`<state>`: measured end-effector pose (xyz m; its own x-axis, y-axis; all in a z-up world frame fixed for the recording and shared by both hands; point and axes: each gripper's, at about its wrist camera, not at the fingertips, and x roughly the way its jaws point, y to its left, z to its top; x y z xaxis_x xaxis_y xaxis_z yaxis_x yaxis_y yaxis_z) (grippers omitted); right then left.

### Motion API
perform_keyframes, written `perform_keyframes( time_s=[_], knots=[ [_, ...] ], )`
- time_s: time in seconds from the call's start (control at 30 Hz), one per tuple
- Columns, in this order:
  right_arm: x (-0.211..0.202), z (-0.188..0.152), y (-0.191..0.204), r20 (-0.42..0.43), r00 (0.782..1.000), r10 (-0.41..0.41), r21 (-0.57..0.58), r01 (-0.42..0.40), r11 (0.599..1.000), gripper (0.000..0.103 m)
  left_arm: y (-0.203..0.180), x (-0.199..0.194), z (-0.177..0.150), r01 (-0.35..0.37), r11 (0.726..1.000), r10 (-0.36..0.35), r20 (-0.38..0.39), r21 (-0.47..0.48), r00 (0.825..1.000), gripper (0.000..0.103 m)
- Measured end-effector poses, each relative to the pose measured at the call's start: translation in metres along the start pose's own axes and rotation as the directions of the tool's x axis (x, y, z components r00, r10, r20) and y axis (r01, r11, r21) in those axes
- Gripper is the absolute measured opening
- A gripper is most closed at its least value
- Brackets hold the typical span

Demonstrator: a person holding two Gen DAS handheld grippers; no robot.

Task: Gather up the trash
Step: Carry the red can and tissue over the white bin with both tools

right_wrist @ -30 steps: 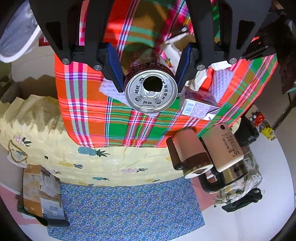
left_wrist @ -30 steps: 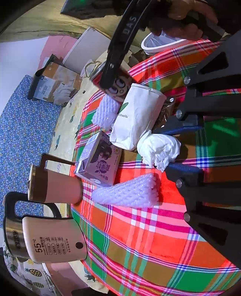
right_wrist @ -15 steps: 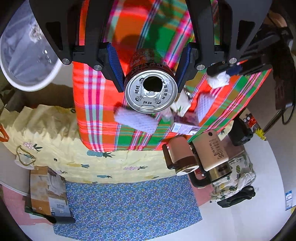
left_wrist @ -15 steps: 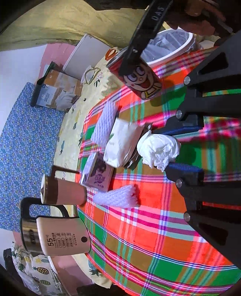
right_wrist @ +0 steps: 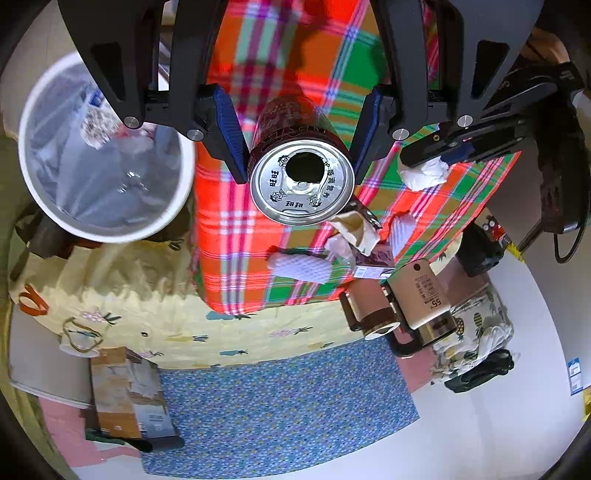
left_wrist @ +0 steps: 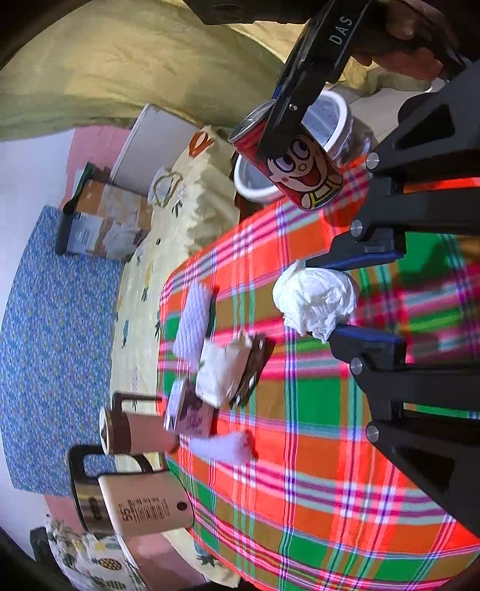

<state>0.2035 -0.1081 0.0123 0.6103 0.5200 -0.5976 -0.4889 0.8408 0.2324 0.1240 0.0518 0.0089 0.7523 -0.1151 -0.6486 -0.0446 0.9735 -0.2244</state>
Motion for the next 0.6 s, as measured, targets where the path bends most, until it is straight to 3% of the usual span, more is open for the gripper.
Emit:
perform_keyframes(
  time_s=[0.6],
  knots=[
    [-0.032,-0.024,-0.049,0.027,0.998,-0.065,0.106,0.061,0.993,0.056,-0.074,0.014,-0.004,0.084,0.991,-0.08,-0.039,0.103,0.996,0.028]
  ],
)
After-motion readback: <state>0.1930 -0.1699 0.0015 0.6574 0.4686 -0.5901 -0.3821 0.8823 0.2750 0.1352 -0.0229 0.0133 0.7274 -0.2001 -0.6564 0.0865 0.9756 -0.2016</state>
